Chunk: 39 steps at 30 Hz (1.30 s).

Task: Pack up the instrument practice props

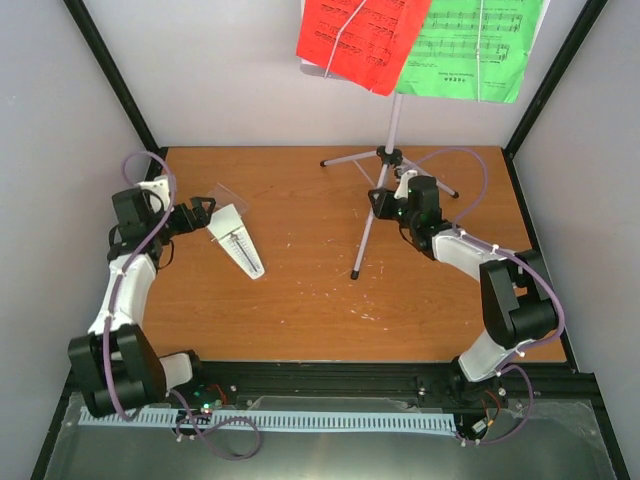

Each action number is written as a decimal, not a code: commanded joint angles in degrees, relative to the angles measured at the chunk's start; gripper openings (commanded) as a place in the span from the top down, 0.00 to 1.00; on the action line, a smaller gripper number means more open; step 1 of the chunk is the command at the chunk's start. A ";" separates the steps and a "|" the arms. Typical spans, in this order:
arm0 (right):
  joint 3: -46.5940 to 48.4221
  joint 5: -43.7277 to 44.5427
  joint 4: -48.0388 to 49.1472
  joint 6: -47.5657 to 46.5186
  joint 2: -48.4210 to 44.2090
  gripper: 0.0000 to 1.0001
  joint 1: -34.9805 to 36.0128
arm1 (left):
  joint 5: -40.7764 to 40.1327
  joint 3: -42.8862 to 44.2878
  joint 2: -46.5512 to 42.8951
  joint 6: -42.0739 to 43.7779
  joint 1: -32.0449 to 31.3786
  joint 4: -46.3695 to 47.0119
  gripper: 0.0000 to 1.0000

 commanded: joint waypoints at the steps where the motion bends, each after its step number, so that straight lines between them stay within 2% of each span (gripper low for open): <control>1: -0.69 -3.97 -1.28 -3.93 -0.86 0.52 -1.42 | 3.40 6.19 6.08 -1.78 -0.28 -2.11 0.01; 3: -1.41 -6.24 -1.33 -4.02 -2.18 0.35 -1.44 | 2.98 8.14 9.51 -1.63 -0.51 -3.35 0.00; 6: -2.95 -8.89 -1.53 -3.57 -4.80 0.19 -1.37 | 2.10 10.16 14.30 -0.70 -0.80 -4.42 0.01; 10: -6.19 -12.00 -1.36 -3.20 -9.20 0.08 -1.38 | 3.33 11.29 17.87 0.21 -1.71 -5.69 0.01; 14: -8.83 -13.63 -2.48 -3.82 -13.19 0.01 -1.37 | 5.22 10.42 19.20 1.24 -4.01 -5.32 0.01; 24: -13.50 -14.04 -5.11 -3.83 -22.76 0.00 -1.38 | 3.77 6.55 19.06 0.56 -7.29 -8.83 0.00; 28: -14.46 -12.67 -7.43 -3.90 -26.49 0.00 -1.41 | 2.63 3.74 16.69 -1.00 -12.97 -11.34 0.01; 34: -16.30 -11.16 -8.44 -2.88 -30.73 0.00 -1.41 | -0.32 -2.97 11.41 -7.97 -23.37 -10.48 0.01; 39: -18.32 -10.47 -8.09 -1.98 -31.83 0.00 -1.38 | 2.98 -7.38 8.83 -14.73 -32.60 -6.20 0.01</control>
